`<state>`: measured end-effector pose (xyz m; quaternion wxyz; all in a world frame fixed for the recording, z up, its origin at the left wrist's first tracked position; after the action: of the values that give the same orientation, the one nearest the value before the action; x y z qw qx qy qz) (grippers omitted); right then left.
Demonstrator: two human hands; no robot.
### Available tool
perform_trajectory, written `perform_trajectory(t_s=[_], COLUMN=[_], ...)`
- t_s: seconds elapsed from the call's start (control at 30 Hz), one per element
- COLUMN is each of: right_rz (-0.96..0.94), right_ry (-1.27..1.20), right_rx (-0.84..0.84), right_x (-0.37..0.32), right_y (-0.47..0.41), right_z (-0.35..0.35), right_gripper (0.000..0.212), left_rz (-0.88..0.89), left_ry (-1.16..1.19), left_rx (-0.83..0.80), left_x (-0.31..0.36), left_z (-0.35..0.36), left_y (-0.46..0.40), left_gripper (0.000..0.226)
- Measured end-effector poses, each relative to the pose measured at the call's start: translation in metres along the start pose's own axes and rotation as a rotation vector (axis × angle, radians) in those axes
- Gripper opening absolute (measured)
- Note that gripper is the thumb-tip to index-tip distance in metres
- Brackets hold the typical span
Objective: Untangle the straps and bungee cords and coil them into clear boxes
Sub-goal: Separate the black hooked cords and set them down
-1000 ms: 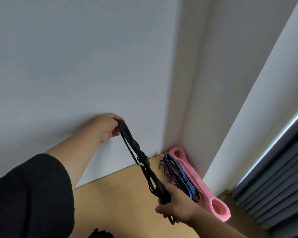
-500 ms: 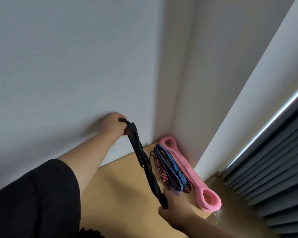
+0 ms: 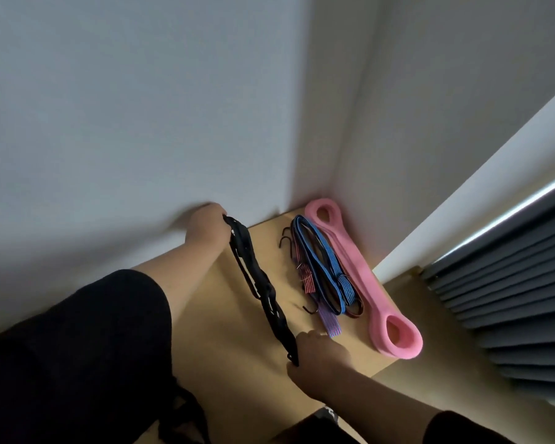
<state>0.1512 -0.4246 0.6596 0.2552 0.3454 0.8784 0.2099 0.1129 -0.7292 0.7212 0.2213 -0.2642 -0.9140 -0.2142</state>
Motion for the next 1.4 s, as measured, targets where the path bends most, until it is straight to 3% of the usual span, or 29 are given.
perform_trajectory(t_s=[0.17,0.53,0.67,1.0,1.1,1.23,1.4], right_rz=[0.01,-0.016,-0.035,-0.141,-0.187,-0.278,-0.267], right_ry=[-0.006,-0.033,0.04,0.199,0.232,0.176,0.075], right_rx=[-0.01,0.01,0.065,0.16,0.172,0.063,-0.225], right_x=[0.003,0.008,0.002,-0.05,-0.072,-0.102,-0.128], right_y=[-0.008,0.0,0.006,0.013,0.012,0.008,0.004], right_z=[0.008,0.015,0.002,-0.009,-0.006,0.011,0.045], right_gripper=[0.041,0.072,0.071,0.072,0.067,0.064,0.06], left_rz=[-0.096,-0.088,-0.032,0.083,0.094,0.084,0.095], left_ry=[-0.077,-0.098,-0.089,-0.093,-0.115,-0.238,-0.384], left_rx=[-0.016,0.063,0.065,-0.057,-0.099,-0.285,-0.41], left_x=[-0.031,-0.061,-0.077,-0.132,-0.153,-0.182,-0.219], left_z=[0.023,0.046,0.033,-0.021,-0.029,-0.02,-0.002], left_y=[-0.01,-0.002,0.012,0.082,0.107,0.149,0.198], left_gripper=[0.014,0.02,0.03,0.017,0.031,0.046,0.049])
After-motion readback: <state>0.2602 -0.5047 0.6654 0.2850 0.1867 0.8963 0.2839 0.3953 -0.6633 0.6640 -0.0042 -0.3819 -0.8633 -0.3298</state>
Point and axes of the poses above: each hand's wrist, its own y-axis away from the middle knuckle, its own z-axis out of the palm, x = y × z, the point moved 3 cm from there along -y, towards the middle knuckle, and after that the axes turned 5 degrees about -z, right-handed, at the moved point
